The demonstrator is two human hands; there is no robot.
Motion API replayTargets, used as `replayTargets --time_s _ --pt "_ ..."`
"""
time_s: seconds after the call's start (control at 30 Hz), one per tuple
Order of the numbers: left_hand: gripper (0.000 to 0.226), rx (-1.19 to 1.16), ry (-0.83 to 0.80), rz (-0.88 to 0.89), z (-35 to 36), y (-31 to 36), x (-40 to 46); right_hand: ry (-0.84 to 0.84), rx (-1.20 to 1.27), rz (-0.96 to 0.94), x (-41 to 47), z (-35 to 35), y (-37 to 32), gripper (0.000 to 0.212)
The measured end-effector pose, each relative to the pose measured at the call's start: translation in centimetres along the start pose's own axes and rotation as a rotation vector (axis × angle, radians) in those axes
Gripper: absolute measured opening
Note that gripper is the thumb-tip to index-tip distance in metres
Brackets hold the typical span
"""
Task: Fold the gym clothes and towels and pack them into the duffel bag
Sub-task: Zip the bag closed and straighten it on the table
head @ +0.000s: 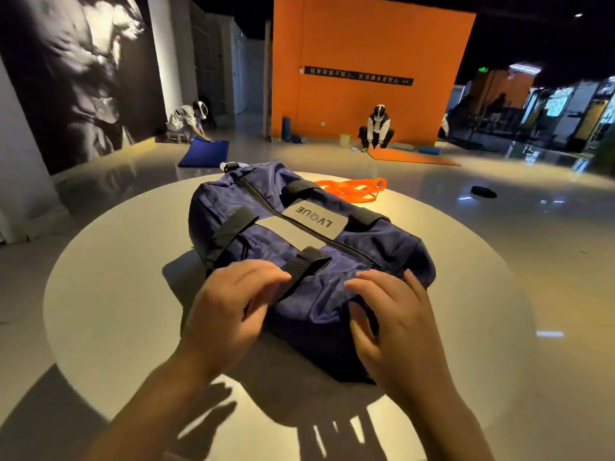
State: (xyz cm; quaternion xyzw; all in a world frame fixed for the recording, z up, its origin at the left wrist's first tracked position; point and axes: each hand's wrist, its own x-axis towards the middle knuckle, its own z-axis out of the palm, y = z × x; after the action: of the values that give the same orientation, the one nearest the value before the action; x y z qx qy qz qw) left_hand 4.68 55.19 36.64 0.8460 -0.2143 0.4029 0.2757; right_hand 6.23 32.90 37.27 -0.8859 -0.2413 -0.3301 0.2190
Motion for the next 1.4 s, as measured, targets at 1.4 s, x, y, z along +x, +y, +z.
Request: replayTargets --time_s 1.4 --pt "0.046 0.023 -0.684 -0.823 9.6 -12.7 24.8 -0.495 0.069 0.956 23.9 4.4 10.5 0.037"
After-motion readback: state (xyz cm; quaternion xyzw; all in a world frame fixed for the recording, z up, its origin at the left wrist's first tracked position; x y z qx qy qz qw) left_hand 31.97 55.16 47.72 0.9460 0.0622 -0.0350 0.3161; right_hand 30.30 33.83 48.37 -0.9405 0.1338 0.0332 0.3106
